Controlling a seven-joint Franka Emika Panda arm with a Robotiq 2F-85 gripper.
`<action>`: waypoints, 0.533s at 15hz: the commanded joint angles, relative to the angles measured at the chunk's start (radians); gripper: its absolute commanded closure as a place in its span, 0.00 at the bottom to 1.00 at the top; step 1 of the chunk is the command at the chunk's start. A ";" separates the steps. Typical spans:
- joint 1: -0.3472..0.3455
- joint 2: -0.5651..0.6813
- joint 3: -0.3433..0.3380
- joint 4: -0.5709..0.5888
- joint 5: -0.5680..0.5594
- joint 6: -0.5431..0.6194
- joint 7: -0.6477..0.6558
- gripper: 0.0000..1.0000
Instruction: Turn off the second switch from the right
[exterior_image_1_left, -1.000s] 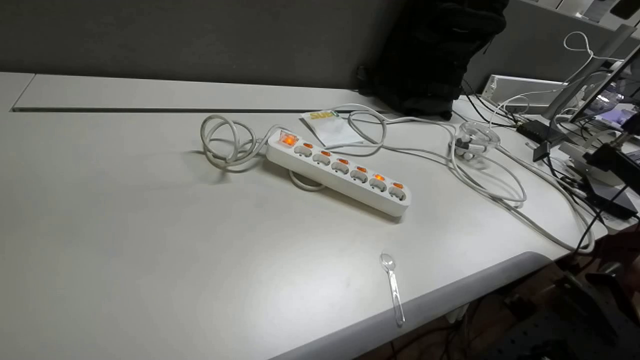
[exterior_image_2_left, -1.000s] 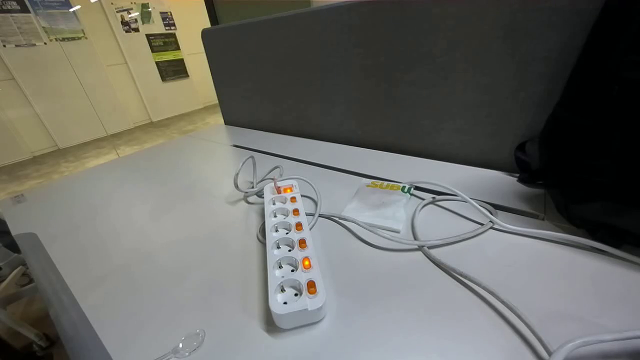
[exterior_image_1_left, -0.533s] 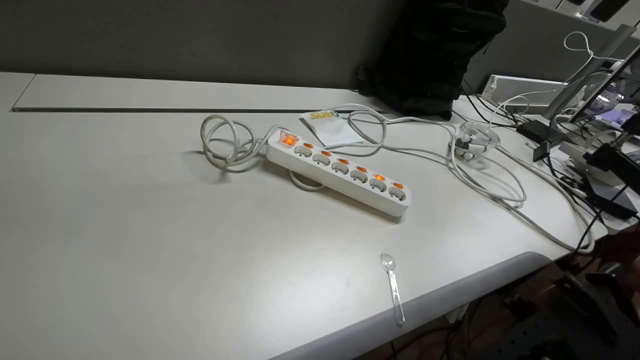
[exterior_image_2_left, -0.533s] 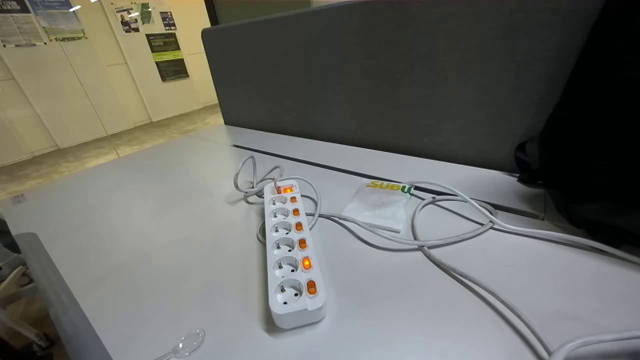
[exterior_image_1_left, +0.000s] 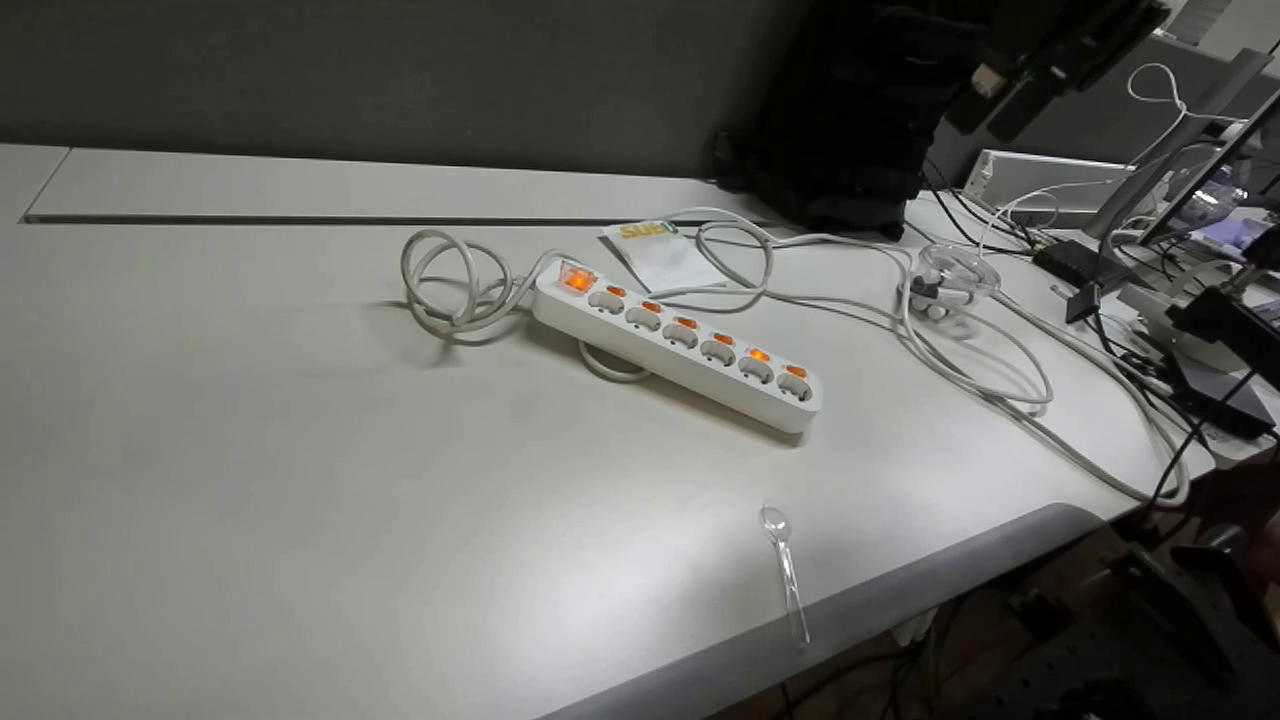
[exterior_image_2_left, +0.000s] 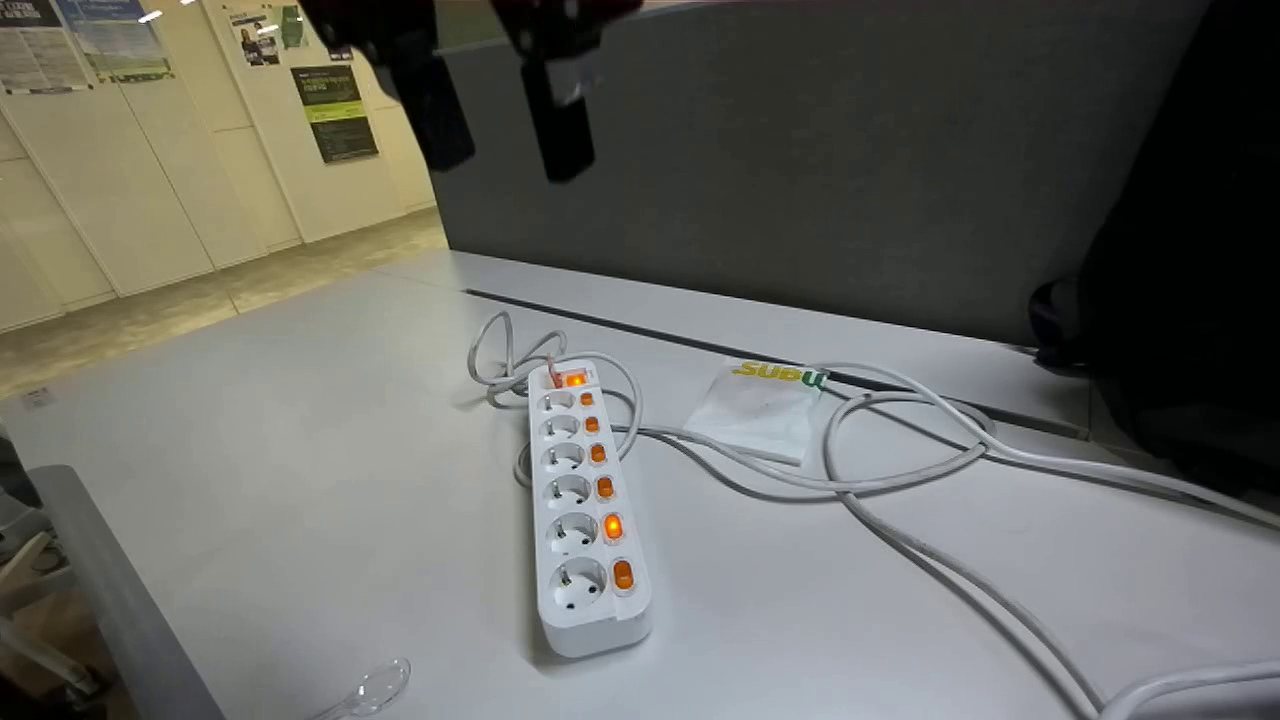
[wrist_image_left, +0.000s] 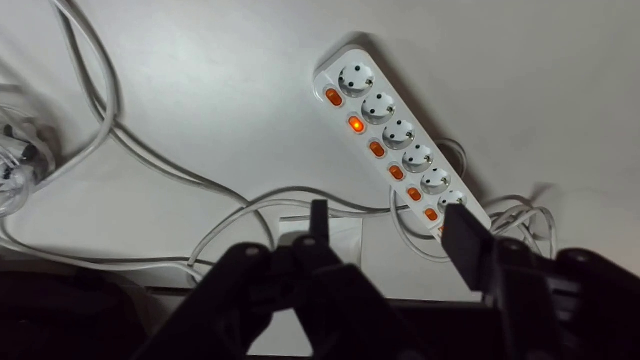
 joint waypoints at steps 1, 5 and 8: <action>0.023 0.077 0.003 -0.016 0.070 0.076 -0.032 0.69; 0.018 0.174 0.028 -0.002 0.137 0.087 0.023 0.95; -0.006 0.243 0.061 0.009 0.139 0.086 0.104 1.00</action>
